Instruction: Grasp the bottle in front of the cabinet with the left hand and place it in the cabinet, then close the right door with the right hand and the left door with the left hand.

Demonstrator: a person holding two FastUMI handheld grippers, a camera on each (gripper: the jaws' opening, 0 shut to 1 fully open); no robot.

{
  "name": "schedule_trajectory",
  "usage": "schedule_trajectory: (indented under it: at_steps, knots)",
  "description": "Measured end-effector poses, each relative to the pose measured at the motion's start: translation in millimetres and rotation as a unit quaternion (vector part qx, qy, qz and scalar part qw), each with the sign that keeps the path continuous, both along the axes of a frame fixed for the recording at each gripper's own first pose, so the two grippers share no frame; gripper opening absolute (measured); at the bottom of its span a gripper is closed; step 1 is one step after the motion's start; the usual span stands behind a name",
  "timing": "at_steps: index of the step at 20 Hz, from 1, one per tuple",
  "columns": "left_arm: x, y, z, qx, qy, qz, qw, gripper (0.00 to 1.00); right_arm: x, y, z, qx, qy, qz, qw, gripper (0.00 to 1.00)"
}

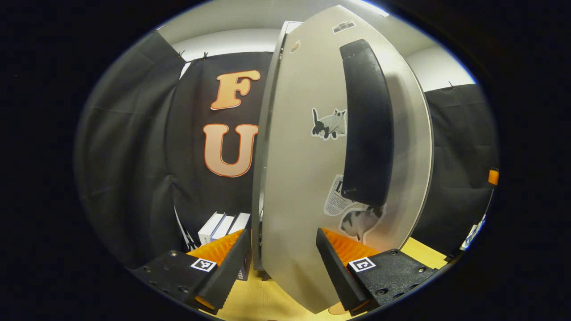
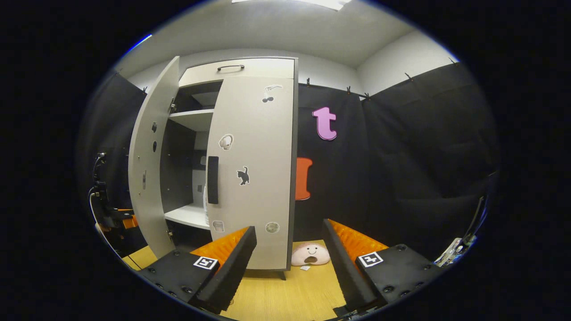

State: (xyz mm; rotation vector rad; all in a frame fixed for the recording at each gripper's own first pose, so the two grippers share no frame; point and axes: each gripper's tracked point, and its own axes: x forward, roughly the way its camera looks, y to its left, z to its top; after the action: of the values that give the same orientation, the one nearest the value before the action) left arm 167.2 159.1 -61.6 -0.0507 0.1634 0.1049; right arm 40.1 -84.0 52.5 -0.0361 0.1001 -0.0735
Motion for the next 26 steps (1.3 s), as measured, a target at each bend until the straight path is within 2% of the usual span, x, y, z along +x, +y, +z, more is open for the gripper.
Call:
schedule_trajectory:
  at_steps: [2,6,9,10,11,12,14,16,17,18,23,26]
  knots:
    - [10.3,-6.4,-4.2,0.002,0.003,-0.011,1.000,0.89,-0.8,-8.5,-4.9,0.006,0.004,-0.008,1.000,0.98]
    - [36.9,-23.1,-8.8,0.000,0.005,-0.028,1.000,0.89,-3.2,-25.8,-11.3,0.005,0.010,-0.022,1.000,0.98]
    - [63.4,-35.0,-13.7,0.007,0.004,-0.040,0.999,0.90,-5.7,-47.6,-15.3,-0.012,0.015,-0.043,0.999,0.98]
    - [69.9,-36.8,-15.0,0.010,0.004,-0.043,0.999,0.90,-6.4,-53.0,-16.2,-0.013,0.017,-0.049,0.999,0.94]
    - [73.3,-38.7,-16.2,0.014,0.005,-0.047,0.999,0.94,-7.7,-58.2,-17.3,-0.013,0.018,-0.054,0.998,0.98]
    - [76.7,-39.6,-17.0,0.017,0.005,-0.050,0.999,0.90,-8.4,-63.2,-18.9,-0.012,0.020,-0.059,0.998,0.98]
    - [81.2,-42.3,-16.2,0.014,0.005,-0.051,0.999,0.94,-8.0,-69.9,-22.6,-0.010,0.023,-0.066,0.998,0.98]
    - [87.0,-42.7,-18.1,0.006,0.005,-0.049,0.999,0.93,-5.6,-71.2,-26.1,-0.008,0.027,-0.067,0.997,0.98]
    - [89.7,-42.5,-19.1,0.004,0.007,-0.047,0.999,0.94,-4.6,-70.3,-28.1,-0.008,0.030,-0.066,0.997,0.94]
    - [92.9,-43.1,-20.7,0.004,0.008,-0.047,0.999,0.94,-3.5,-70.1,-29.4,-0.008,0.032,-0.065,0.997,0.98]
    - [99.7,-61.9,-16.6,0.006,0.009,-0.070,0.997,0.94,-1.2,-68.1,-29.0,-0.013,0.035,-0.060,0.998,0.98]
    - [100.2,-64.1,-16.2,0.007,0.015,-0.060,0.998,0.94,4.3,-70.1,-25.8,-0.013,0.036,-0.057,0.998,0.98]
